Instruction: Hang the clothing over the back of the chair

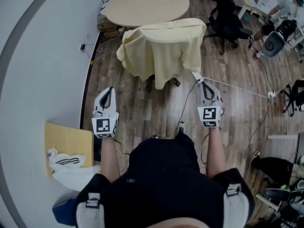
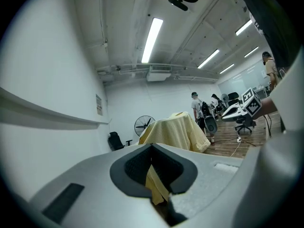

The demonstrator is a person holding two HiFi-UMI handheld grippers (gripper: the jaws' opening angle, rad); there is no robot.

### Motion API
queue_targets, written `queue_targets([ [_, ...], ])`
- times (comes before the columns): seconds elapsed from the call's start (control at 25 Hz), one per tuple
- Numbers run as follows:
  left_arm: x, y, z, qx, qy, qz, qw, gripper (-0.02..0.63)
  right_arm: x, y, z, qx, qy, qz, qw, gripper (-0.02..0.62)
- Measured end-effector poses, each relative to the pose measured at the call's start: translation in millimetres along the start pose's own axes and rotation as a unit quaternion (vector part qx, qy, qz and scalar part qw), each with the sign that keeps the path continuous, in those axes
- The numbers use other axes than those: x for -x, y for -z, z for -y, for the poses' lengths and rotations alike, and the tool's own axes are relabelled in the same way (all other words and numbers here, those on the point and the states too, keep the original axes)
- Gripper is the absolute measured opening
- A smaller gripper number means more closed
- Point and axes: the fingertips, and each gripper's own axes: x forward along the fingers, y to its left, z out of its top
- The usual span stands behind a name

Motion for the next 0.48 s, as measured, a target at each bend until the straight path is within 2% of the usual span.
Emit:
queue_targets([
  [0.28,41,24,-18,0.006,0.025,-0.003,0.9997,0.000,40,7,-54,-0.012,0.015,-0.039,0.999,-0.006],
  [0.48,61,42,-29,0.001,0.035,-0.022,0.9992,0.000,50,-2,-77,-0.007,0.013,-0.034,0.999,-0.006],
])
